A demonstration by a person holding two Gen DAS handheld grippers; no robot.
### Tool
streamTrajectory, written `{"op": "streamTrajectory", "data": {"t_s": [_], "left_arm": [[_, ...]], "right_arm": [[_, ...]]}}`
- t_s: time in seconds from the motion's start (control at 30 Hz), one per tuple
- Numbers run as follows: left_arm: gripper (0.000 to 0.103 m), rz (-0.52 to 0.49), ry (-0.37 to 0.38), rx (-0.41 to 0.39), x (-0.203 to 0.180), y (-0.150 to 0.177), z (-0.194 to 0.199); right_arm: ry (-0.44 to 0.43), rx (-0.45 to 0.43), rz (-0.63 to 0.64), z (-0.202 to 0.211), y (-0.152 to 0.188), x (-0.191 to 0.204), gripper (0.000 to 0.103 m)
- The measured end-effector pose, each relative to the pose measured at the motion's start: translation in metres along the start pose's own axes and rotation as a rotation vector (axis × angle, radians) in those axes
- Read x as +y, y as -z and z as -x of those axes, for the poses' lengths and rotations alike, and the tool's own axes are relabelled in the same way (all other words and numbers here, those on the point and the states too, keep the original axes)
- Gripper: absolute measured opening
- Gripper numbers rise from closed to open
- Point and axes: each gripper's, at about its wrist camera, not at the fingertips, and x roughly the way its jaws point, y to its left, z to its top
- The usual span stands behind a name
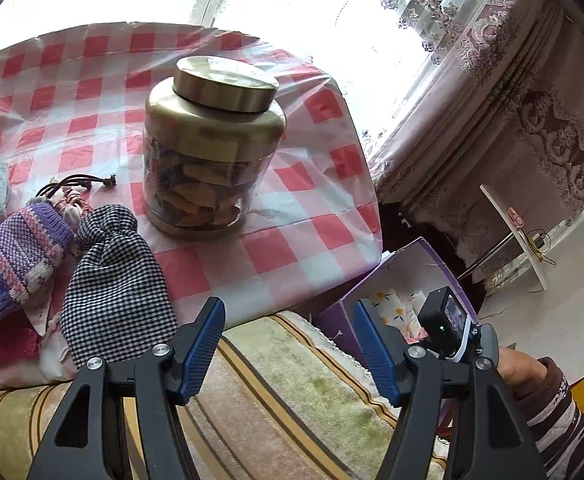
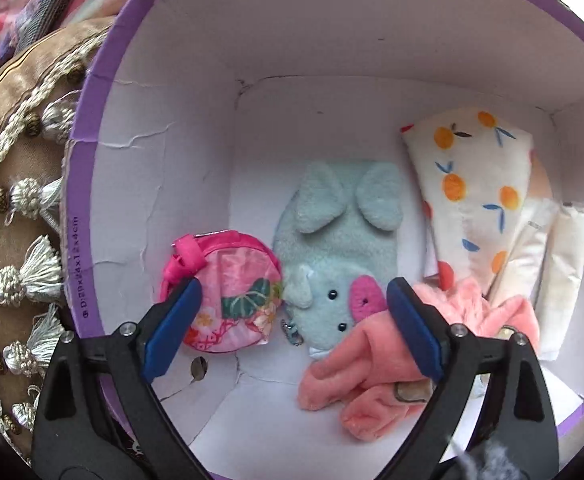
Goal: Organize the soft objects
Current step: 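Withdraw both open tools from the box back to the pile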
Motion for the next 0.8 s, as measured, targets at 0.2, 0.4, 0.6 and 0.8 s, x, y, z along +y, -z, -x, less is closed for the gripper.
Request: {"op": "streamTrajectory", "data": {"t_s": [0.2,0.4,0.6,0.8], "left_arm": [[0.067,-0.011,-0.096,-0.071,0.029,0.002,0.025],[0.067,0.071,-0.185,-0.123,0.078,0.007,0.052],[0.067,0.121,-0.293,-0.177,0.120,0.008,0.082],[0.067,0.141,-0.366,-0.212,0.145,-0.007,0.097]], "right_arm": [[0.019,-0.146,-0.068,0.037,-0.002,-0.012,0.094],[0.019,-0.295,-0.054,0.086,-0.004,0.010,0.094],[-0.041,-0.425,0.047,0.129,-0.024,0.058,0.094],[-0.098,-0.512,0.131,0.149,-0.046,0.112,0.094]]}}
